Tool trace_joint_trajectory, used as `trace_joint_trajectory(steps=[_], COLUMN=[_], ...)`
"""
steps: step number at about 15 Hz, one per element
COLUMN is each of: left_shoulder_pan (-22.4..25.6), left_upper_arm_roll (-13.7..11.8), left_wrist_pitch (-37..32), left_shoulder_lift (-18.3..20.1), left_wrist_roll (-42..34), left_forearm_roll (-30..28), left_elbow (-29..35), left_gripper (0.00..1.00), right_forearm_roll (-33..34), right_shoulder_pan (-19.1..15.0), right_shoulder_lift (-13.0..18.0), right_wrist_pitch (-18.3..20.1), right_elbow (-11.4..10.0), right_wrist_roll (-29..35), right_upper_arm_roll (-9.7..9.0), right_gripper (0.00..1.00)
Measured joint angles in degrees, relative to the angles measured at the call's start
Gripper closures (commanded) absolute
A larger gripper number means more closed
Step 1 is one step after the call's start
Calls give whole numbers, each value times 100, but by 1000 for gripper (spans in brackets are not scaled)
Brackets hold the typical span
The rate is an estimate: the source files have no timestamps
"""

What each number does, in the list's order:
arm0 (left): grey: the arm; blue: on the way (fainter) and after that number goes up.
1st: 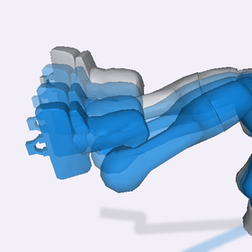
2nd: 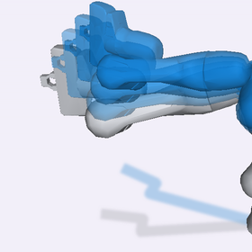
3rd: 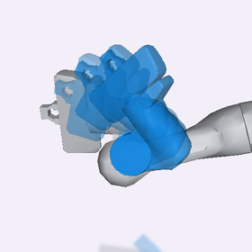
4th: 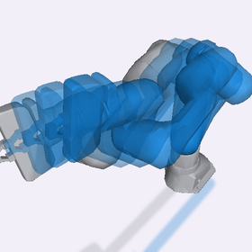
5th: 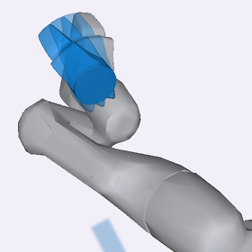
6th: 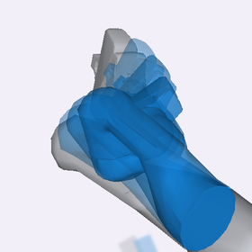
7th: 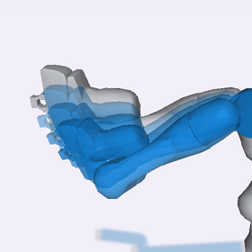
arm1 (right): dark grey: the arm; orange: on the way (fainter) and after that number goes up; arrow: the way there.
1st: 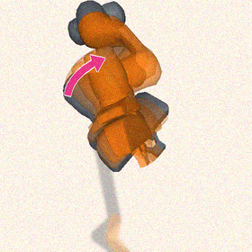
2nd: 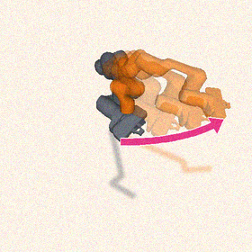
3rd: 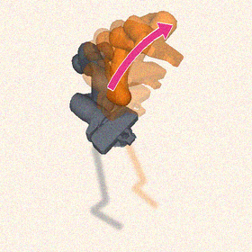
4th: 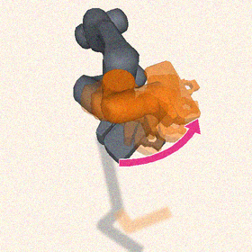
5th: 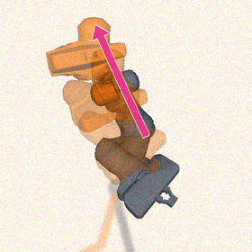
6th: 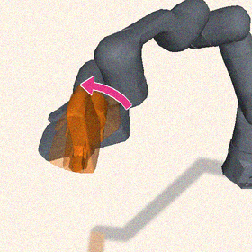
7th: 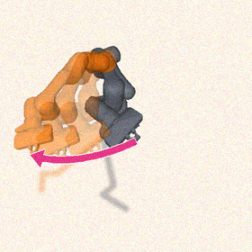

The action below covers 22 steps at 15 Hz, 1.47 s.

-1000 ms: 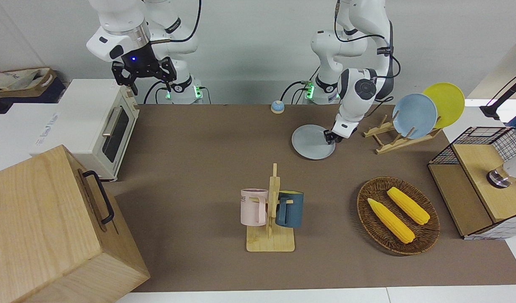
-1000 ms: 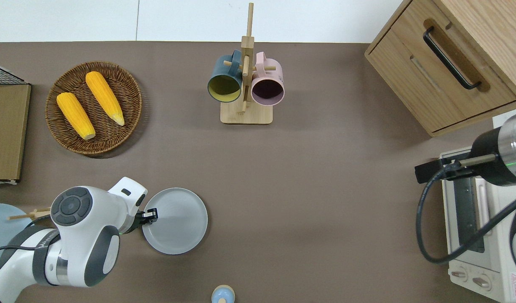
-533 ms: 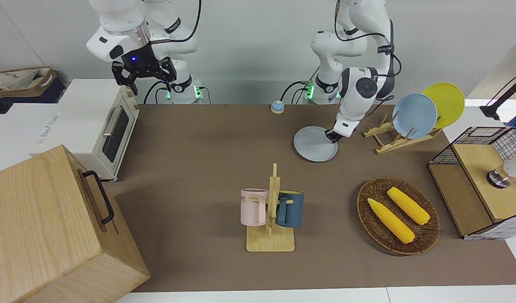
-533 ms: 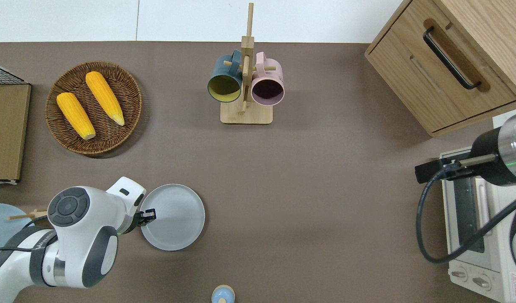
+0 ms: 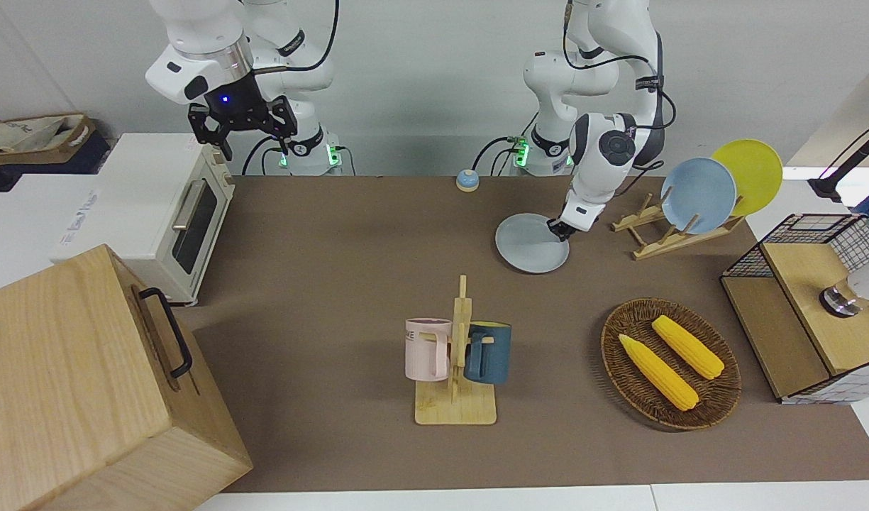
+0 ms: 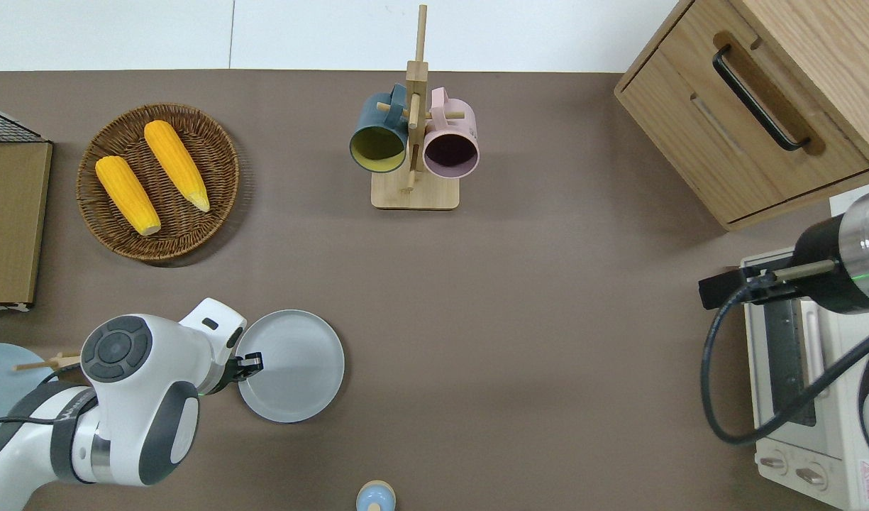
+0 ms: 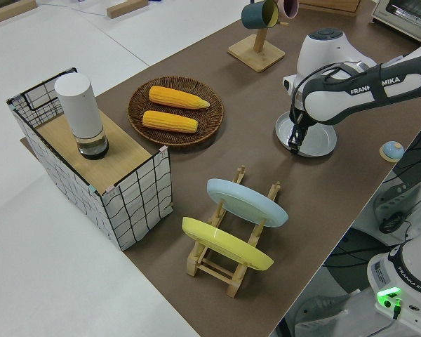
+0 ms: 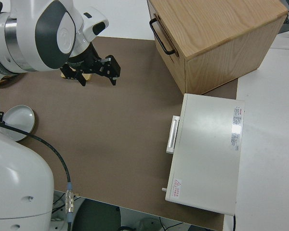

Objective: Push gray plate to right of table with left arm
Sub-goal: 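Lower the left gripper against the near edge of the gray plate, then push the gray plate with the left gripper away from the dish rack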

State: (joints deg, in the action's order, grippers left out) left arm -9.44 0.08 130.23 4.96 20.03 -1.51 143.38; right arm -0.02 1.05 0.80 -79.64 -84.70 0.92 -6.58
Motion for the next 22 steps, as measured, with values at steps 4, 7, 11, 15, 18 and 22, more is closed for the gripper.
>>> trace_joint_trajectory(steps=[4, 7, 11, 15, 18, 22], left_shoulder_pan=[-6, -63, -310, -643, -1095, -1701], left_upper_arm_roll=[27, 176, 776, 1305, 1353, 1365], left_wrist_pitch=[-32, -30, -5, -6, -6, 4], left_shoulder_lift=[-43, -183, -611, -1194, -1626, -2175], left_wrist_roll=[79, 437, 1597, 2914, 3725, 4721], left_forearm_roll=[0, -52, -242, -245, -245, -245], left_elbow=[-61, -201, -704, -1421, -1979, -2718], left_gripper=[1000, 1000, 1000, 1000, 1000, 1000], right_forearm_roll=[0, 0, 0, 0, 0, 0], right_shoulder_pan=[0, 0, 0, 0, 0, 0], right_shoulder_lift=[0, 0, 0, 0, 0, 0], right_wrist_pitch=[0, 0, 0, 0, 0, 0], right_elbow=[0, 0, 0, 0, 0, 0], right_wrist_roll=[0, 0, 0, 0, 0, 0], right_upper_arm_roll=[0, 0, 0, 0, 0, 0], right_gripper=[17, 17, 17, 17, 17, 17])
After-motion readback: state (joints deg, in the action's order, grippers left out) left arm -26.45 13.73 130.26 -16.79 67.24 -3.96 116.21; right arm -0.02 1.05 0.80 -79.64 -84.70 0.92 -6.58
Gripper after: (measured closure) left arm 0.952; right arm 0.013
